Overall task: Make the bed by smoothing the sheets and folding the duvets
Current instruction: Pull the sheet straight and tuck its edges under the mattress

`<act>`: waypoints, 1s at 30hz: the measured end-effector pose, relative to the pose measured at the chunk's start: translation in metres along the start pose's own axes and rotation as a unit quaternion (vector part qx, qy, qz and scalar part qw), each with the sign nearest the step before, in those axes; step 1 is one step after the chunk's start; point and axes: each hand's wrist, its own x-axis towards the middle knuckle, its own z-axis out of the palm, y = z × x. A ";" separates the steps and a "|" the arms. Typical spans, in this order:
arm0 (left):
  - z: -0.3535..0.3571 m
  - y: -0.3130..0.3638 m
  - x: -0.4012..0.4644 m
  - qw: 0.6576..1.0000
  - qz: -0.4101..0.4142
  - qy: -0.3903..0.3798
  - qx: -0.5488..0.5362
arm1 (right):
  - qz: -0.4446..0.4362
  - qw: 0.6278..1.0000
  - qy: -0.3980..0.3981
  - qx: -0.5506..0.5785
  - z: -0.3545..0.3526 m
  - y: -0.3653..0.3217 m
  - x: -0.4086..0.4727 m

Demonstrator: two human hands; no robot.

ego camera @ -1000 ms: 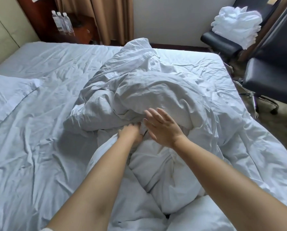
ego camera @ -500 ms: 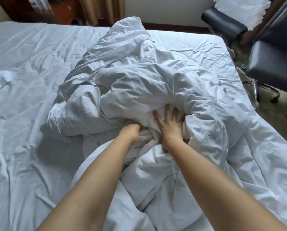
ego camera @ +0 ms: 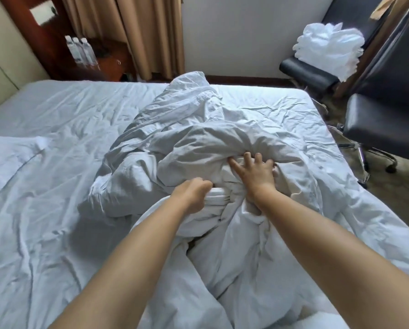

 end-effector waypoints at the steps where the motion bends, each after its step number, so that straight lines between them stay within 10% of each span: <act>1: -0.011 -0.001 -0.006 1.000 0.005 0.010 0.005 | -0.001 1.000 0.007 -0.003 -0.012 0.002 -0.001; 10: -0.085 -0.079 -0.090 0.993 -0.082 0.082 -0.032 | 0.034 0.998 0.053 -0.023 -0.080 0.027 -0.018; 19: 0.057 -0.041 -0.111 0.976 -0.207 -0.069 0.023 | 0.000 1.000 -0.014 0.026 0.017 -0.060 -0.068; 30: 0.086 -0.022 -0.069 0.980 -0.171 -0.012 0.104 | -0.118 0.992 -0.018 0.035 0.018 -0.086 -0.058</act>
